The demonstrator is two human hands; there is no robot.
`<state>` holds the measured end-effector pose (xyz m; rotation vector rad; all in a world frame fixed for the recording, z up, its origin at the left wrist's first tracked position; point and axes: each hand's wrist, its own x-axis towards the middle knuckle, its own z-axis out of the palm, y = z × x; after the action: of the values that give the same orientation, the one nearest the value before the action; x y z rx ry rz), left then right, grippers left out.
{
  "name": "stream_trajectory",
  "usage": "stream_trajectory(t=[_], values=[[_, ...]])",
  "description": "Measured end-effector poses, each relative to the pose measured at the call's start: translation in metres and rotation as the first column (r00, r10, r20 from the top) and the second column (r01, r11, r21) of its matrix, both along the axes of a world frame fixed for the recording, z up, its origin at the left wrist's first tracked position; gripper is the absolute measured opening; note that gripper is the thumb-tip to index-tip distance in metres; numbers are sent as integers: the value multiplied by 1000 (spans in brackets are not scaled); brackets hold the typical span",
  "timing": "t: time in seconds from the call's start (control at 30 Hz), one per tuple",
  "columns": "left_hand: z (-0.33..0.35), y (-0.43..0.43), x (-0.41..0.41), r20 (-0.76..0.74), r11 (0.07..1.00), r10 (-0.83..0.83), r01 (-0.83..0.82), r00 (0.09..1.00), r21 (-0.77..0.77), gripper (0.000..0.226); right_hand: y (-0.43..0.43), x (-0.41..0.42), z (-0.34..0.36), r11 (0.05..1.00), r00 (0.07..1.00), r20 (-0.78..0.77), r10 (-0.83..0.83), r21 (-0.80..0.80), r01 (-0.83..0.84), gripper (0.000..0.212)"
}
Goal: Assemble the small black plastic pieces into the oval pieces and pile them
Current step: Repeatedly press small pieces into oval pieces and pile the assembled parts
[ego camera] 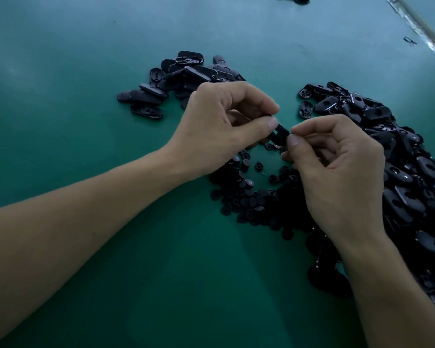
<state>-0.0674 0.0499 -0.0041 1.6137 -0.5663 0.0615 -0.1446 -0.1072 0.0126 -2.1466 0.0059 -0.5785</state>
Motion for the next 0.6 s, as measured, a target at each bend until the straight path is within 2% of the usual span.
stream_trajectory(t=[0.17, 0.3, 0.6], values=[[-1, 0, 2, 0, 999, 30, -30, 1000, 10, 19, -2, 0, 0, 995, 999, 25, -37, -94, 39, 18], [-2, 0, 4, -20, 999, 49, -48, 999, 20, 29, -4, -2, -2, 977, 998, -55, -18, -215, 6, 9], [-3, 0, 4, 22, 996, 74, -75, 997, 54, 18, -3, -2, -5, 942, 990, -132, -50, -337, 3, 13]])
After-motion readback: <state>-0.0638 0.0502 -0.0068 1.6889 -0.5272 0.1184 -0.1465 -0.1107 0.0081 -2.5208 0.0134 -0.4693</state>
